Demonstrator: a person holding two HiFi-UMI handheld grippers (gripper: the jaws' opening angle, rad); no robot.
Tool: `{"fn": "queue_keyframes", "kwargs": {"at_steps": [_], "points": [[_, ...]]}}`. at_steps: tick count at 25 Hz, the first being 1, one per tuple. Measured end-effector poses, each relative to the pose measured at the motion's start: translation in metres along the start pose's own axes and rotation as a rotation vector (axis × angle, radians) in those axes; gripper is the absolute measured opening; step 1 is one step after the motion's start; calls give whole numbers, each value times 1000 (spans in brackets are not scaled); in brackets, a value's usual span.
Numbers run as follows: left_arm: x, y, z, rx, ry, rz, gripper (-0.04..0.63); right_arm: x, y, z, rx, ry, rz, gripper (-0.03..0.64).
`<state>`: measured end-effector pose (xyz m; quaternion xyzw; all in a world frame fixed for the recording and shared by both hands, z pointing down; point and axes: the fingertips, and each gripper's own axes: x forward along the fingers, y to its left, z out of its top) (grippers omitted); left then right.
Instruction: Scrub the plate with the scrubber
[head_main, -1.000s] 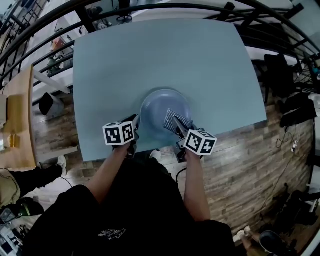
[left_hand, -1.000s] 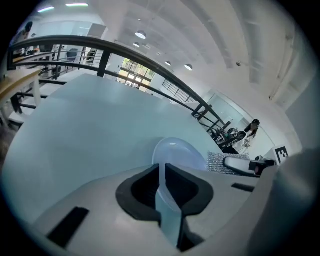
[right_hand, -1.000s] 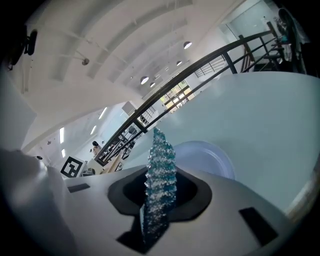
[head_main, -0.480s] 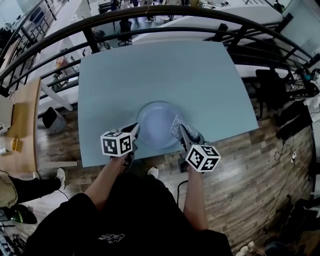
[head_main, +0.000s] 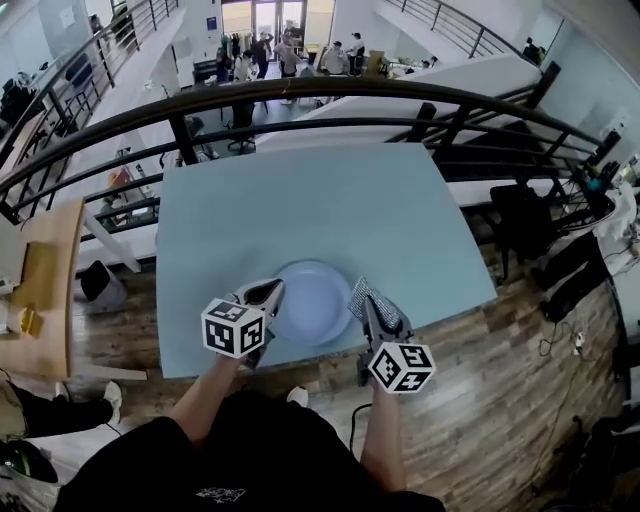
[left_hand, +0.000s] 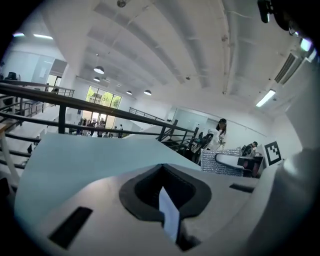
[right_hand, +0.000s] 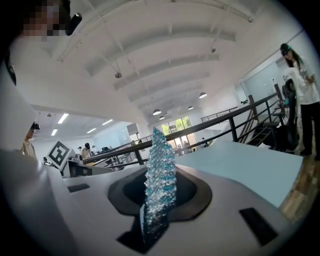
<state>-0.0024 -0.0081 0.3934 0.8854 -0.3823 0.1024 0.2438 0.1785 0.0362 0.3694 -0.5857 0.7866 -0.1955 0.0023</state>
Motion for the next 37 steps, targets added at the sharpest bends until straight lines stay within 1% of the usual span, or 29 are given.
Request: {"fn": "queue_keyframes", "kwargs": {"at_steps": [2,6,10,19,26,32,37], "points": [[-3,-5,13,26,-27,-19,8,-5,3,11,-15,-32,-12,83],[-8,-8,38,54,-64,-55,8,-11,15,35,-50,-81,-34,83],[-25,-2,65,118,-114,-66,8,-11,34,54,-93,-120,-58,83],[-51,6,111,214,-222,-88,8,-16,59,82,-137,-196,-93,83],[-61,12,121,239,-258,-102,8,-15,71,89,-164,-224,-114,83],[-64,11,121,242,-254,-109,8,-15,75,87,-168,-214,-119,83],[-64,1,119,246,-258,-105,8,-24,69,86,-172,-206,-121,83]]}}
